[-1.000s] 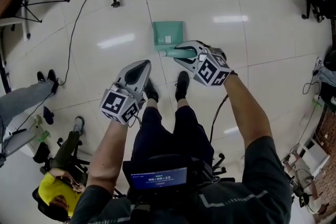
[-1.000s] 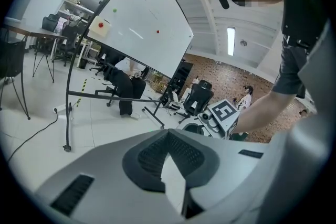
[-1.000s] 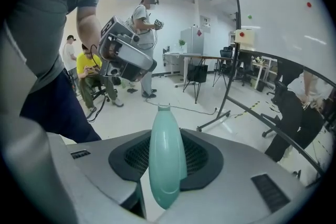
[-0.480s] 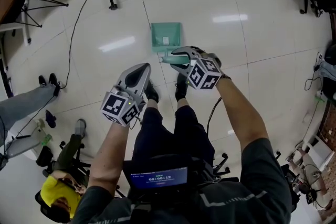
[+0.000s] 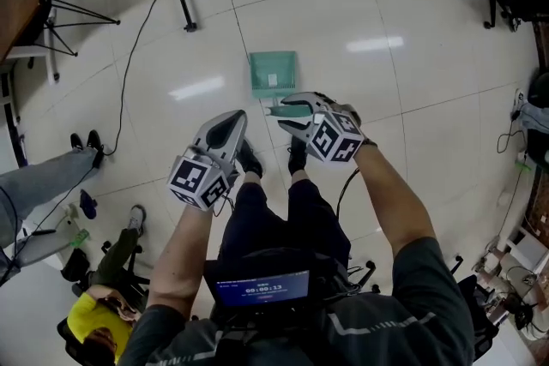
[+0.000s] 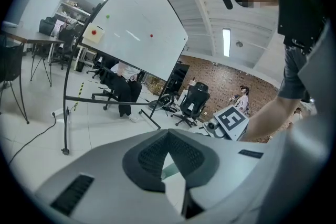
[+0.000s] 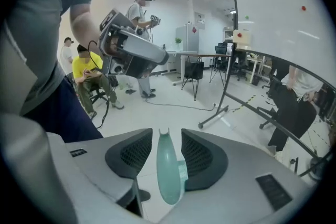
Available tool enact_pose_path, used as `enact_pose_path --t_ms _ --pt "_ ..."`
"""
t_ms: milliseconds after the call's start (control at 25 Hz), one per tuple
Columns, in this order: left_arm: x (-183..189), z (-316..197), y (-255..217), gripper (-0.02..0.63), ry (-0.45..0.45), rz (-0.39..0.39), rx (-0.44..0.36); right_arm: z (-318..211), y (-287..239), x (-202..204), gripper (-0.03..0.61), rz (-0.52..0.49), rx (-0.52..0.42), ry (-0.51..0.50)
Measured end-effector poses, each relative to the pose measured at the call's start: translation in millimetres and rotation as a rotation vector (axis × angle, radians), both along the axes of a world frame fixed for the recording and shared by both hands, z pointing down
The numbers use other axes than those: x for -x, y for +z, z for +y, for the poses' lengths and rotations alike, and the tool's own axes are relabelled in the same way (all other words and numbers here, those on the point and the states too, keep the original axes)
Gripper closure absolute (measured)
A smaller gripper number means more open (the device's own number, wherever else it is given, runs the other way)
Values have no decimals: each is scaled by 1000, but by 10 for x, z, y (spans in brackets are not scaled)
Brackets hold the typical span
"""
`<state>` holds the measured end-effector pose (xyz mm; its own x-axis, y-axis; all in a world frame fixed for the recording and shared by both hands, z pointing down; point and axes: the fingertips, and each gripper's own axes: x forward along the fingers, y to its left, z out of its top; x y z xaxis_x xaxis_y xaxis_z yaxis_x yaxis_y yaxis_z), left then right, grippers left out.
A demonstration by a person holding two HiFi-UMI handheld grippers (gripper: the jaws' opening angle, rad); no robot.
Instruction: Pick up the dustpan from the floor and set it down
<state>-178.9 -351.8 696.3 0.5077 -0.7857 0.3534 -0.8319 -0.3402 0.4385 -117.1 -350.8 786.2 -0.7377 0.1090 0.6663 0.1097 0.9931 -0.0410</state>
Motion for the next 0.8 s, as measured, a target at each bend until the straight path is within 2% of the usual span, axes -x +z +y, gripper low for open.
enact_pose_path --t_ms 160,360,440,520,640,720,800 --pt "104 24 -781 587 4 -18 -68 9 -1000 117 376 -98 20 69" --pt "302 109 -2094 588 -28 -23 -180 7 -2573 259 376 -253 -7 162" --pt "312 228 -2598 587 -14 -45 -234 38 -3182 254 424 -322 -37 182" --pt "333 314 -3021 587 -4 -68 -298 20 -3728 247 431 -394 -69 206" --pt "359 550 -3527 586 -17 -87 -343 159 -4395 169 432 -480 -89 241" --pt "348 692 -3778 586 -24 -90 -362 239 -4727 57 555 -508 -121 258" --pt "312 802 -4008 586 -20 -92 -385 269 -4984 -64 557 -515 -151 286"
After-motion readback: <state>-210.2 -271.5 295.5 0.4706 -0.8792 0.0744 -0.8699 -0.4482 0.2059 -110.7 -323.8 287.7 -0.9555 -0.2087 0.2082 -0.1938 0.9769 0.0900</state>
